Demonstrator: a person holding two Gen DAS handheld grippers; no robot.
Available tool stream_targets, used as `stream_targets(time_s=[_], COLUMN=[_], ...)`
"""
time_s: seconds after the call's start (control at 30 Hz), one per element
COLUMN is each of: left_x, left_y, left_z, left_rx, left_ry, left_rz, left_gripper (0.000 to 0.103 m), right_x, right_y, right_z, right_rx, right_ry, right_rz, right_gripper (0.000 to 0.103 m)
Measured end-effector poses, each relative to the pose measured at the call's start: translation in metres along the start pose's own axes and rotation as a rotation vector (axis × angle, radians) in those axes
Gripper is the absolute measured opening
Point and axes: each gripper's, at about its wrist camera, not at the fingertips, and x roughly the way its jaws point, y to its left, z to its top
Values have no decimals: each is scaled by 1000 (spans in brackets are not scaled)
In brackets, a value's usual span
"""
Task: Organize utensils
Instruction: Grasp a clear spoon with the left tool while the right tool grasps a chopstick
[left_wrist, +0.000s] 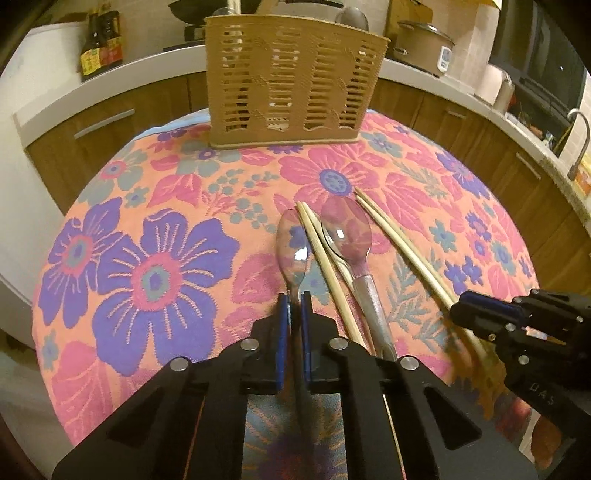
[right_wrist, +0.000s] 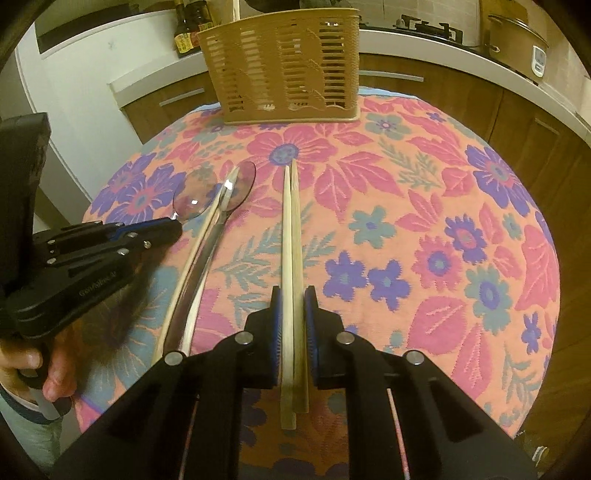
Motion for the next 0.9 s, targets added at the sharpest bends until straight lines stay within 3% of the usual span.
stream_targets(time_s=[0.6, 0.9], left_x=[-10, -8], left_y=[35, 39], left_z=[-6, -6], left_rx=[-83, -72], left_ry=[-7, 8], left_rz=[-25, -33], left_gripper=[1, 6], right_x=[21, 29], right_y=[-13, -4], right_z=[31, 43], right_rx=[31, -16], right_ry=[70, 119], right_rz=[42, -2], right_gripper=[12, 12])
